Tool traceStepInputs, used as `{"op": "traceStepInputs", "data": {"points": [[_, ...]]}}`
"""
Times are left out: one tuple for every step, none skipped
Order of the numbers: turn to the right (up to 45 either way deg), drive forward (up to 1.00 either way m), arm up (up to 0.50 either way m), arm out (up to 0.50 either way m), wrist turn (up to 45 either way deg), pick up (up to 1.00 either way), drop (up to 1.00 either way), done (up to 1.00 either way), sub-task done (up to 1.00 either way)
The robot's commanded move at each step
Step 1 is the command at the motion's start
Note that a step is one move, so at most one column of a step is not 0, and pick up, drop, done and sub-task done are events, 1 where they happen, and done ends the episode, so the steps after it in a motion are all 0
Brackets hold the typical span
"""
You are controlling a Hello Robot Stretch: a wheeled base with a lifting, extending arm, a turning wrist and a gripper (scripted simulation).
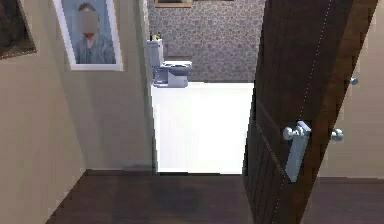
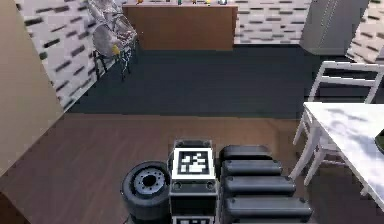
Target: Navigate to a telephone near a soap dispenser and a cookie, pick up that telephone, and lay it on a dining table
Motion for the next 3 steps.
{"op": "traceStepInputs", "data": {"points": [[0.0,0.6,0.0,0.0,0.0,0.0,0.0,0.0,0.0],[6.0,0.0,0.0,0.0,0.0,0.0,0.0,0.0,0.0],[0.0,1.0,0.0,0.0,0.0,0.0,0.0,0.0,0.0]]}}
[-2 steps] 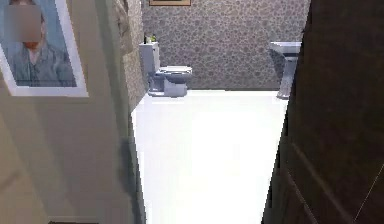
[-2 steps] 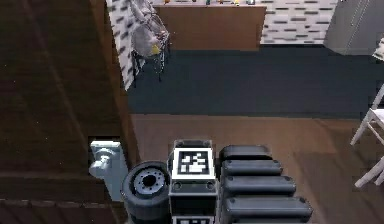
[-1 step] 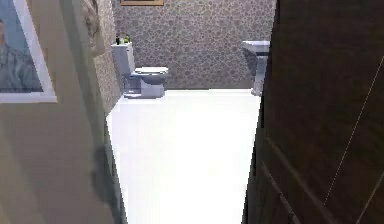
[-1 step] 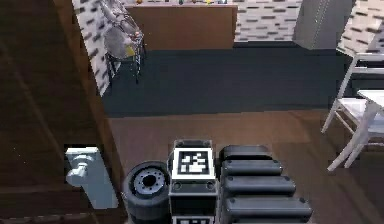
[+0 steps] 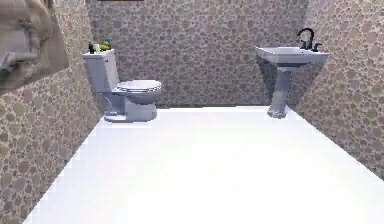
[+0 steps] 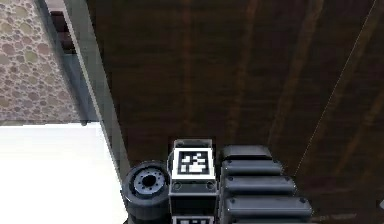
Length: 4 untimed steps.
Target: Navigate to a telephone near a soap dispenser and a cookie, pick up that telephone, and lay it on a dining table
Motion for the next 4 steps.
{"op": "traceStepInputs", "data": {"points": [[3.0,0.0,0.0,0.0,0.0,0.0,0.0,0.0,0.0],[0.0,0.3,0.0,0.0,0.0,0.0,0.0,0.0,0.0],[33.0,0.0,0.0,0.0,0.0,0.0,0.0,0.0,0.0],[0.0,0.3,0.0,0.0,0.0,0.0,0.0,0.0,0.0]]}}
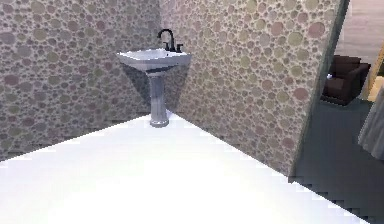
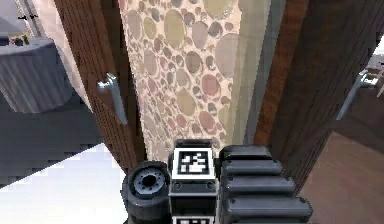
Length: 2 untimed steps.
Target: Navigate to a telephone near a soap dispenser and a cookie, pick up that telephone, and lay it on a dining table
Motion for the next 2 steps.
{"op": "traceStepInputs", "data": {"points": [[45.0,0.0,0.0,0.0,0.0,0.0,0.0,0.0,0.0],[3.0,0.0,0.0,0.0,0.0,0.0,0.0,0.0,0.0]]}}
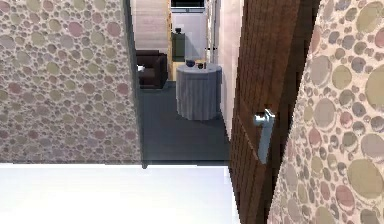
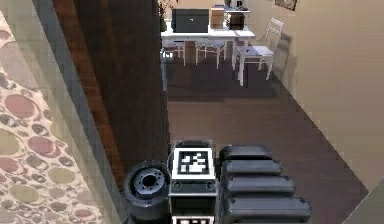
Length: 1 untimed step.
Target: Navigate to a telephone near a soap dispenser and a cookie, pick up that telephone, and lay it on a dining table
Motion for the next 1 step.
{"op": "traceStepInputs", "data": {"points": [[-45.0,0.0,0.0,0.0,0.0,0.0,0.0,0.0,0.0]]}}
